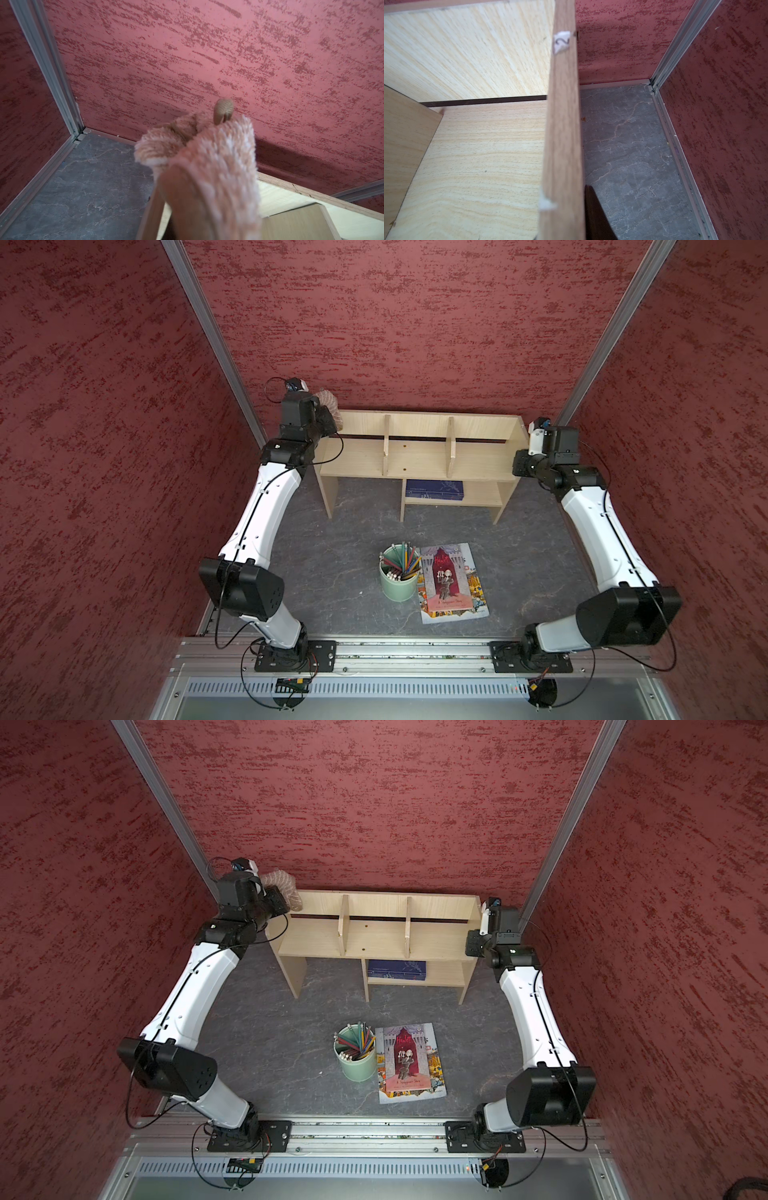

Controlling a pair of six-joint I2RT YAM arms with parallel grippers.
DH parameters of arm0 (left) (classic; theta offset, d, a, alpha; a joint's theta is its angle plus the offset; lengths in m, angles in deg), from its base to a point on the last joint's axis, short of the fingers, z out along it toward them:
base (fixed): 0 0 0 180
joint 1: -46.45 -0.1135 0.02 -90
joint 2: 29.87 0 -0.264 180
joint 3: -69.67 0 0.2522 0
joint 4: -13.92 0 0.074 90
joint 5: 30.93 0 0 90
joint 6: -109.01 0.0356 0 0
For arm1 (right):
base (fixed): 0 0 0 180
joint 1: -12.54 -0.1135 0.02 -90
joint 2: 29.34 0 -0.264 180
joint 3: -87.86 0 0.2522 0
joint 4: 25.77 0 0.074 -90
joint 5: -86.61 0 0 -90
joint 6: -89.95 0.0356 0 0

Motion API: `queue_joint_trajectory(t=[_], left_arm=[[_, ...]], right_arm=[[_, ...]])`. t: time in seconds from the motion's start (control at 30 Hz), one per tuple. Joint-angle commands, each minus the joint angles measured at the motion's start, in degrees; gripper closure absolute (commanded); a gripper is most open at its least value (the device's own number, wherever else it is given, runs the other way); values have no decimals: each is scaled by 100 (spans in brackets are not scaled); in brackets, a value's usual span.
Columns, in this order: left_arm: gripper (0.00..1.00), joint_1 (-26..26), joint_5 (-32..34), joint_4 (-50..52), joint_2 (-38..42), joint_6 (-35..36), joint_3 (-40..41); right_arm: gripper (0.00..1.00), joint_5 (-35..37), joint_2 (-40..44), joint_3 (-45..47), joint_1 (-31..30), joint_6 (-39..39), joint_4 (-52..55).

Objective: Wipe the bookshelf clean with a cloth
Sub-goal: Wipe the dust from the shelf.

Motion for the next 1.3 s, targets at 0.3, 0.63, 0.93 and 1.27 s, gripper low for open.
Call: queue_joint_trajectory(t=[0.3,0.63,0.93,1.27], left_arm=[[100,1288,-820,124,-639,629,-1161],[100,1521,-1104,789,-842,1135,-1688],[100,1285,316,1693,-1541,1133,-2579],[100,1885,-324,1236,-1741,1722,-2992]], right_arm=[[100,-548,222,21,111,687,-216],[100,-503,197,-2,111,696,-197],[100,-528,203,-14,111,715,-183],[100,-525,142,-49,113,706,-187]])
